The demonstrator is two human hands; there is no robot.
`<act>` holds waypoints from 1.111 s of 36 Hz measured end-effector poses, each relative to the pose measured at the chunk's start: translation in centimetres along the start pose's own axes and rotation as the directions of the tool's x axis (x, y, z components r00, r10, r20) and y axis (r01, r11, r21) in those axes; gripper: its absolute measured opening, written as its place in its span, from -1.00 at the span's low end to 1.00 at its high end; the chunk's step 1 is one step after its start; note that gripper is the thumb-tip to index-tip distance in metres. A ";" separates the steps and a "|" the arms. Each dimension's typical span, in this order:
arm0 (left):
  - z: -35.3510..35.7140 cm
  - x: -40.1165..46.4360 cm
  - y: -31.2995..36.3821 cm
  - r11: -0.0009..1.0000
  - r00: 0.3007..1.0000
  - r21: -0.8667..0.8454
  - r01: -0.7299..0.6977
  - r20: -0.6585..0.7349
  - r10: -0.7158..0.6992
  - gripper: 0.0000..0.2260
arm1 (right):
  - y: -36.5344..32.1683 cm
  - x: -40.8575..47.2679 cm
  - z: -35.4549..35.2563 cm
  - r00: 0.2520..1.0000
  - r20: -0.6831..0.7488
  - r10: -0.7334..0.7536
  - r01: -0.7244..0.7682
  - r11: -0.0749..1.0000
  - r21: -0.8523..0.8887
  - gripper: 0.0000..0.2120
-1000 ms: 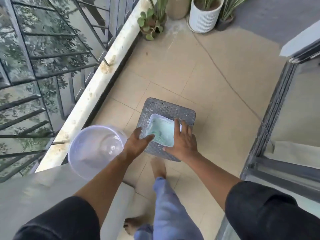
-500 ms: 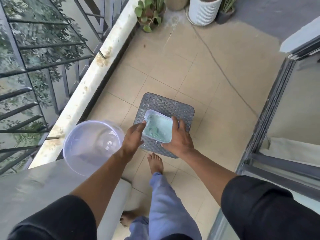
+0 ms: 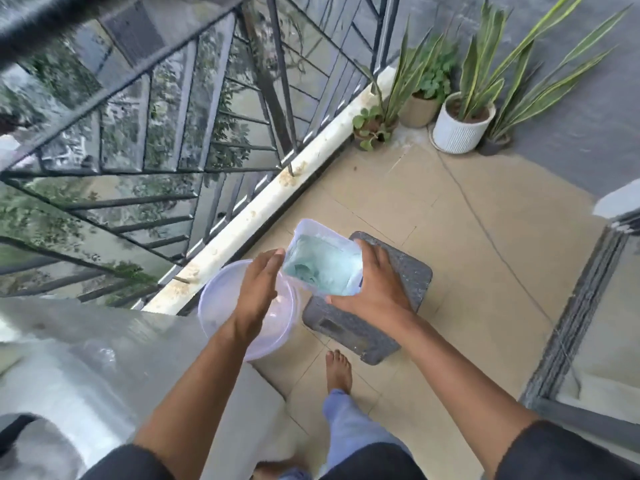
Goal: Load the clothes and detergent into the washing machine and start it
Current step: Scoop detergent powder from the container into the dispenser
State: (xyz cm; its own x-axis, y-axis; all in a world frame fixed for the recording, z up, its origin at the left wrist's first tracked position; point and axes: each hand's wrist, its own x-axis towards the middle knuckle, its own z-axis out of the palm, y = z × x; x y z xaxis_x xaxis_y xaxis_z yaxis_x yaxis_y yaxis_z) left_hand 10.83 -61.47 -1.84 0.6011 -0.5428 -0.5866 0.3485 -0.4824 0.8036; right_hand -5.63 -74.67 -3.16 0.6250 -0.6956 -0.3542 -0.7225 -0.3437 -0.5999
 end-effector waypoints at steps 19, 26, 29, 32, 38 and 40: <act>-22.6 -21.2 -3.5 0.866 0.974 -0.450 -0.219 -0.152 0.167 -0.55 | -22.9 -13.6 2.3 0.816 0.242 -0.525 0.561 0.820 -0.111 0.19; -28.3 -28.2 -8.6 0.797 0.919 -0.498 -0.341 -0.354 0.172 -0.27 | -27.9 -18.5 7.1 0.648 0.454 -0.611 0.731 0.666 -0.148 0.28; -30.2 -31.1 -11.4 0.774 0.895 -0.513 -0.371 -0.419 0.151 -0.14 | -30.0 -21.3 9.7 0.543 0.334 -0.770 0.836 0.535 -0.127 0.03; -31.9 -33.6 -14.2 0.751 0.859 -0.524 -0.402 -0.500 0.110 -0.27 | -31.7 -23.5 12.8 0.392 0.155 -0.907 0.920 0.391 -0.037 -0.50; -34.2 -37.6 -18.6 0.748 0.791 -0.508 -0.428 -0.611 0.038 -0.32 | -35.2 -27.2 20.7 0.332 0.504 -0.797 0.929 0.368 -0.030 -0.86; -34.8 -38.6 -19.7 0.737 0.782 -0.521 -0.430 -0.623 0.015 -0.33 | -36.2 -28.1 23.8 0.342 0.588 -0.733 0.929 0.356 -0.096 -0.87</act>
State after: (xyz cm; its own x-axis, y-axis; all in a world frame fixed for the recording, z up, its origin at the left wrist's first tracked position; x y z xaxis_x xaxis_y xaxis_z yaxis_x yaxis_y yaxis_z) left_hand 5.81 -7.08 8.43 0.9237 -0.0031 -0.3832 0.3730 0.2363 0.8972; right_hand 9.95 -27.67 11.45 0.9169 0.3853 -0.1036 0.2951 -0.8297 -0.4739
